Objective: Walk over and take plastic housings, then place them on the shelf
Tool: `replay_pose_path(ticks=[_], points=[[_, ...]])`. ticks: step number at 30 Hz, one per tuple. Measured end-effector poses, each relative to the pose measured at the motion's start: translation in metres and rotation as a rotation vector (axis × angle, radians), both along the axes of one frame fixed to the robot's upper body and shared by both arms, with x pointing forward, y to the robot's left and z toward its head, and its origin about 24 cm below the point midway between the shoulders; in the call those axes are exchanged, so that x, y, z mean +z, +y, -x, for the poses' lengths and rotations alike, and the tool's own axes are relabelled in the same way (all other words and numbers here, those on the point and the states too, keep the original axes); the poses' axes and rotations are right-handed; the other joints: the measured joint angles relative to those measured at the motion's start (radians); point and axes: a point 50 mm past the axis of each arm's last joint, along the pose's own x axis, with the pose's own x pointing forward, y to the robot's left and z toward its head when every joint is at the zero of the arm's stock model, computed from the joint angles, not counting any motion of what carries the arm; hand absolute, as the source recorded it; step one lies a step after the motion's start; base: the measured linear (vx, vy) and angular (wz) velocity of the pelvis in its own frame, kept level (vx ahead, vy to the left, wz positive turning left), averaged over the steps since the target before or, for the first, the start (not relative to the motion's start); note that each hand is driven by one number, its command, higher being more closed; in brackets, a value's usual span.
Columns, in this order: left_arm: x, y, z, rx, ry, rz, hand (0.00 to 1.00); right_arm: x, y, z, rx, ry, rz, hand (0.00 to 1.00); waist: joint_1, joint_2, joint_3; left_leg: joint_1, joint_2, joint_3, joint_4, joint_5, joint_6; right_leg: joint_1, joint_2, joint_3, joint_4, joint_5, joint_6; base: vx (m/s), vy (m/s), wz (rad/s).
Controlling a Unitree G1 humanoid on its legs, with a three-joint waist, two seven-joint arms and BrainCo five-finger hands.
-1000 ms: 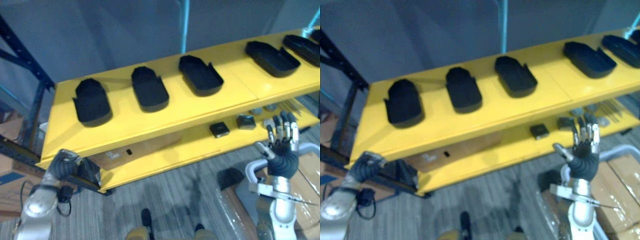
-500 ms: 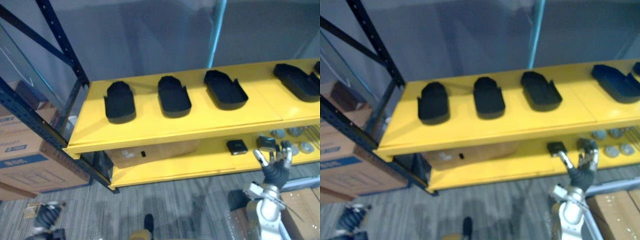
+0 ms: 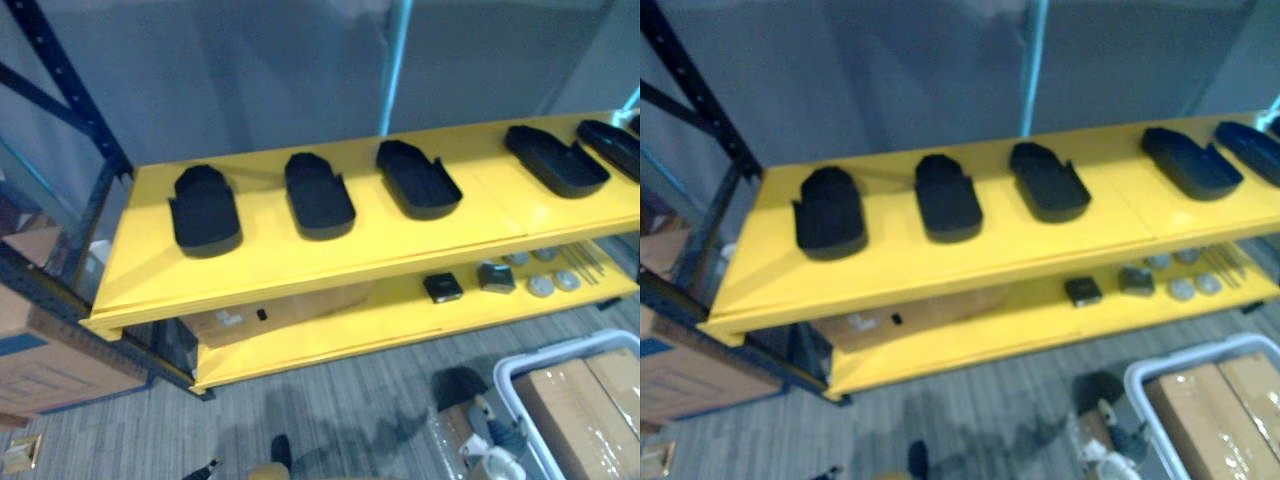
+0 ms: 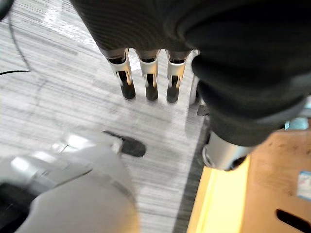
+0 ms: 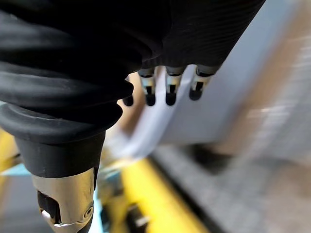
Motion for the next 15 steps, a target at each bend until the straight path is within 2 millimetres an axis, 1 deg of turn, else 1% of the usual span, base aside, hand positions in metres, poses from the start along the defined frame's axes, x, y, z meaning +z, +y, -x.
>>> replay_pose_path(ticks=[3,6,9,12,15], points=[[-0.004,-0.005,0.003,0.016,0.038,-0.003,0.00,-0.011,0.009,0.015,0.027,0.055,-0.103,0.00,-0.005,-0.008,0.006,0.016,0.001,0.007,0.000,-0.009,-0.005,0.014,0.003,0.005,-0.002,-0.005,0.003,0.09,-0.012,-0.06],[-0.005,-0.005,0.007,0.040,0.071,-0.024,0.00,-0.018,0.019,0.014,0.094,0.088,-0.206,0.00,-0.002,-0.019,0.015,0.045,0.004,0.030,0.000,-0.019,-0.012,0.030,0.004,0.025,-0.007,-0.007,0.004,0.08,-0.014,-0.19],[-0.006,-0.006,0.008,0.042,0.092,-0.023,0.00,-0.023,0.031,0.012,0.149,0.136,-0.313,0.00,-0.004,-0.022,0.016,0.055,0.002,0.034,0.000,-0.026,-0.013,0.038,0.001,0.026,-0.007,-0.009,0.006,0.05,0.001,-0.07],[-0.006,-0.005,0.009,0.048,0.107,-0.032,0.00,-0.027,0.040,0.014,0.144,0.173,-0.385,0.00,-0.004,-0.026,0.021,0.069,0.000,0.035,0.000,-0.032,-0.015,0.052,-0.001,0.026,-0.007,-0.011,0.009,0.01,0.005,-0.02],[-0.007,-0.005,0.010,0.051,0.113,-0.031,0.00,-0.029,0.045,0.013,0.149,0.180,-0.421,0.00,-0.004,-0.030,0.023,0.079,-0.001,0.042,0.000,-0.041,-0.019,0.057,-0.005,0.029,-0.005,-0.014,0.013,-0.01,0.005,-0.07]])
